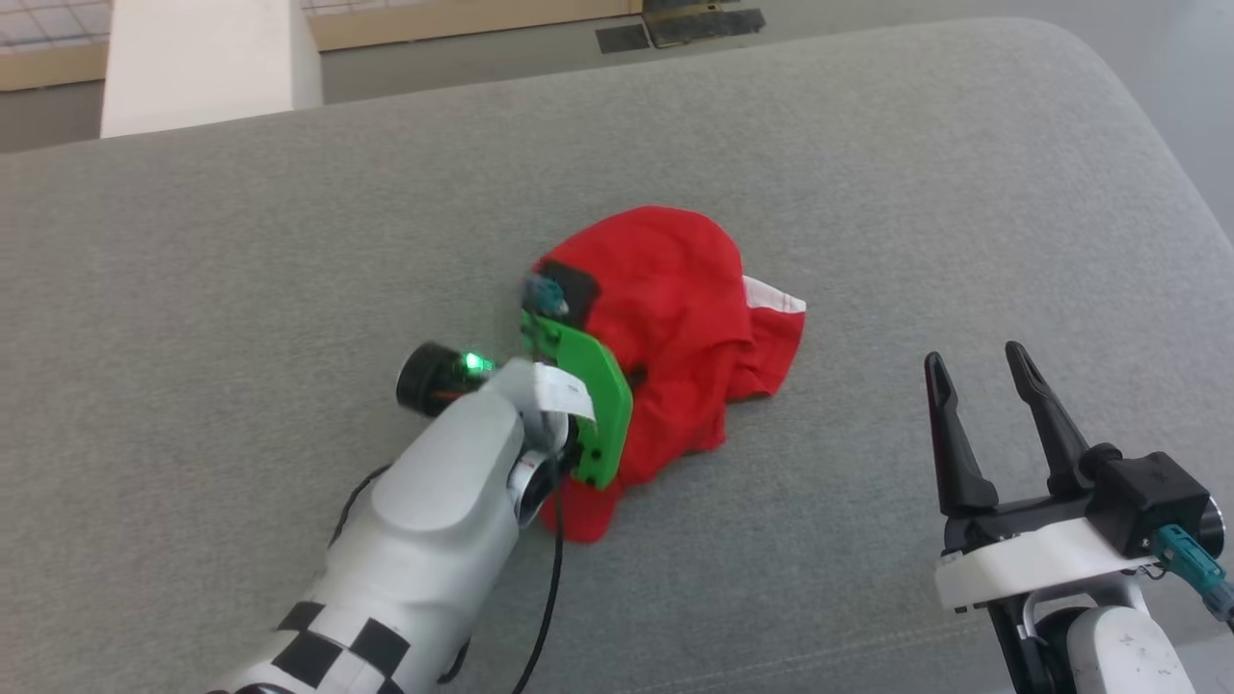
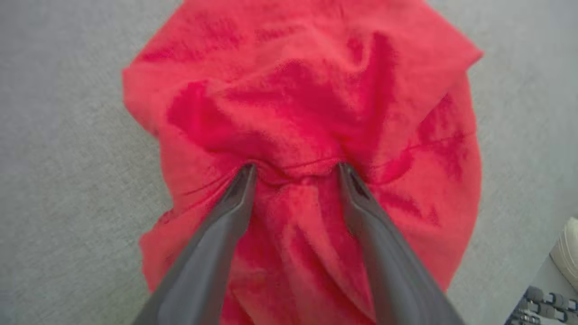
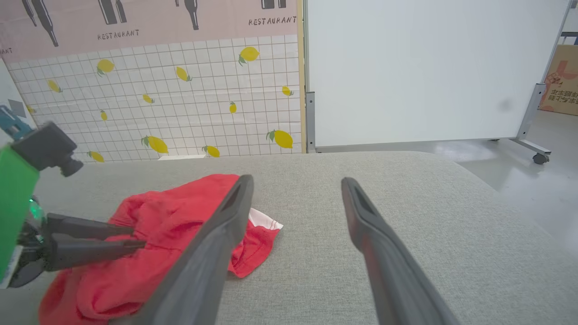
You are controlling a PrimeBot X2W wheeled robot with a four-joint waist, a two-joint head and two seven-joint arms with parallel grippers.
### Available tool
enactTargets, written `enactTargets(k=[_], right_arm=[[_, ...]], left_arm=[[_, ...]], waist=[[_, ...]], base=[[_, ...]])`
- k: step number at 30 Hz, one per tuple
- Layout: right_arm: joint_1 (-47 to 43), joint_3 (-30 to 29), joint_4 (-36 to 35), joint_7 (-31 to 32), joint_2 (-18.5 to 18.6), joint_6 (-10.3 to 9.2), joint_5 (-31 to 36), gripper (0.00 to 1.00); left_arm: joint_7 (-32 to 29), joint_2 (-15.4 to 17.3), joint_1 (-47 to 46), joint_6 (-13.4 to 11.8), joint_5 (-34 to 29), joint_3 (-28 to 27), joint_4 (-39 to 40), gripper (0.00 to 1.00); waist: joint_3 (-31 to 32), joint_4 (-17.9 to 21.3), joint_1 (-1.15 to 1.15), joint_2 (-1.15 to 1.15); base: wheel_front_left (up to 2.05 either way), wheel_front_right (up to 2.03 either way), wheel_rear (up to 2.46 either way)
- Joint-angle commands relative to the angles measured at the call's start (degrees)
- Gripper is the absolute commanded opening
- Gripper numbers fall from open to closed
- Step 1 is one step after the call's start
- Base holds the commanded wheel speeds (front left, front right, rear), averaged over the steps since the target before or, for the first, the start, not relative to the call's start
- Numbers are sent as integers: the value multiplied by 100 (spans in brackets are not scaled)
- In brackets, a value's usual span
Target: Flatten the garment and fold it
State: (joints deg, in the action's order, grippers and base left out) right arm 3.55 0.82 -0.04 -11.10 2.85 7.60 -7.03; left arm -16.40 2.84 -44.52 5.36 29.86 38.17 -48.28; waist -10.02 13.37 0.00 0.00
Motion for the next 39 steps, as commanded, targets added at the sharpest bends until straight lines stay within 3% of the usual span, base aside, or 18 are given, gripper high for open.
enactTargets(k=[1, 8, 10, 18, 24, 31, 39], right_arm=[[73, -11, -10, -4, 3, -11, 43, 100], [-42, -153, -125, 93, 3, -11, 152, 100], [-83, -200, -171, 122, 3, -11, 173, 100], [-241, -382, -244, 181, 3, -11, 160, 100], [-336, -423, -173, 134, 3, -11, 113, 100], [-452, -402, -63, 137, 3, -11, 99, 100], [-474, -412, -84, 179, 3, -11, 116, 100]], left_arm=[[412, 5, -2, -87, 35, -122, 153, 100], [2743, 222, 341, -327, 72, -728, 1099, 100], [3001, 333, 537, -383, 60, -880, 1375, 100], [3137, 731, 1789, -448, -332, -1736, 2825, 100], [3138, 845, 2728, -366, -731, -2234, 3394, 100], [3139, 782, 3719, -323, -1011, -2825, 3868, 100], [3139, 565, 4127, -203, -1251, -3070, 4046, 100]], waist=[[160, -181, 0, 0], [487, -659, 0, 0], [557, -796, 0, 0], [758, -1197, 0, 0], [848, -1266, 0, 0], [895, -1239, 0, 0], [821, -1307, 0, 0]], base=[[0, 0, 0], [0, 0, 0], [0, 0, 0], [0, 0, 0], [0, 0, 0], [0, 0, 0], [0, 0, 0]])
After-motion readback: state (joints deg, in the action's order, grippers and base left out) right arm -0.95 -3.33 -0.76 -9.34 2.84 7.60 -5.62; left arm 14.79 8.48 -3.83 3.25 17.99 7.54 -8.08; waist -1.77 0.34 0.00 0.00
